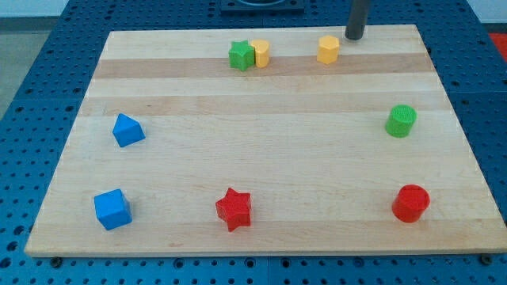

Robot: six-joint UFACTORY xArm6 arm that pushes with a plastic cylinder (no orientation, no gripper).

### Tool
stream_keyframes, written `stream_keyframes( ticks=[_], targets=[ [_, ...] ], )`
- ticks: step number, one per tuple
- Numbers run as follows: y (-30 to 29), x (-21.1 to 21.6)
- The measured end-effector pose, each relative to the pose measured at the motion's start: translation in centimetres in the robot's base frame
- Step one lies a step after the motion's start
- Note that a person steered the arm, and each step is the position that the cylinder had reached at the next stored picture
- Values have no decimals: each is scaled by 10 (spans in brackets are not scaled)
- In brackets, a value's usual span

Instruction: Push the yellow hexagon into the yellow heart

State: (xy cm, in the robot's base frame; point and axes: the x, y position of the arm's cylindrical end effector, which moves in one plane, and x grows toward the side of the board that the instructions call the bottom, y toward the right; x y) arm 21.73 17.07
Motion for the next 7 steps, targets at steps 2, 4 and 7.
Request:
stream_keyframes(
  ticks=[2,4,7],
  targets=[
    [-53,36],
    [-98,72],
    [-45,74]
  ],
)
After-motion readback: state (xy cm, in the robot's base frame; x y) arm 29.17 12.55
